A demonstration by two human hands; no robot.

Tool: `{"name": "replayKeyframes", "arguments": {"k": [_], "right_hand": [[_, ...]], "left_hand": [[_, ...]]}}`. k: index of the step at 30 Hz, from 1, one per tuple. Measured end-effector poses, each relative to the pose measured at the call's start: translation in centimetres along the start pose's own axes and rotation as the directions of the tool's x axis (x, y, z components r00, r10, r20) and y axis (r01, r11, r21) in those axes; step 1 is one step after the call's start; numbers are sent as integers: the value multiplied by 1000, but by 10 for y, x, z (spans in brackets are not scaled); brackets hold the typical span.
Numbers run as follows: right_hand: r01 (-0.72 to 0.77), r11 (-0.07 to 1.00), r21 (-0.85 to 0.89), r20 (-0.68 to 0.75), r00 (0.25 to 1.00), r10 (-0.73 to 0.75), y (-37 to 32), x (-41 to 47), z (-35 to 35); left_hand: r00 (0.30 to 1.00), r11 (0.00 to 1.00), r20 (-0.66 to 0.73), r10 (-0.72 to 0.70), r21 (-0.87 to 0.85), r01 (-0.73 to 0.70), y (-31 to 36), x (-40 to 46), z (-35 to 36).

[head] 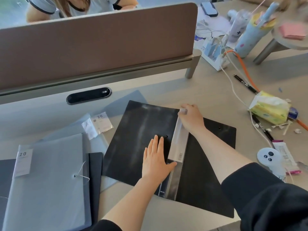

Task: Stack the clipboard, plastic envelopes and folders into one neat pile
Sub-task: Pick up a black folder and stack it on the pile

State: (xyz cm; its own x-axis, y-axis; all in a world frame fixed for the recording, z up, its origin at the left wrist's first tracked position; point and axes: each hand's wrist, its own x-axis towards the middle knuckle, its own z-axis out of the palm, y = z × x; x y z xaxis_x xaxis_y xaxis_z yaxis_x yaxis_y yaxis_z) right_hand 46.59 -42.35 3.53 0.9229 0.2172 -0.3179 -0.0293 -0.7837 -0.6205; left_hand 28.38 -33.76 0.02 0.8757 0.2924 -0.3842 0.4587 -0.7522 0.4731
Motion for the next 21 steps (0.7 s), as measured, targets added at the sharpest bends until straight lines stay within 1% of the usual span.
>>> {"name": "replayKeyframes", "arguments": {"k": [7,11,14,21], "right_hand": [[76,987,145,-158,986,-53,-31,-32,-15],[188,957,220,-263,956,-127,-63,-59,-25],[270,931,245,-318,930,-186,-91,-79,-27],[418,864,279,-418,863,-283,-143,-117,-20]], "left_hand": [[996,992,-82,24,-119,-34,9,-12,-27],[991,974,-132,30,-219,-59,17,-25,-50],[984,959,-177,27,-272,-76,17,-38,-66],[956,953,-293,23,-281,-110,3,-77,-107]]}}
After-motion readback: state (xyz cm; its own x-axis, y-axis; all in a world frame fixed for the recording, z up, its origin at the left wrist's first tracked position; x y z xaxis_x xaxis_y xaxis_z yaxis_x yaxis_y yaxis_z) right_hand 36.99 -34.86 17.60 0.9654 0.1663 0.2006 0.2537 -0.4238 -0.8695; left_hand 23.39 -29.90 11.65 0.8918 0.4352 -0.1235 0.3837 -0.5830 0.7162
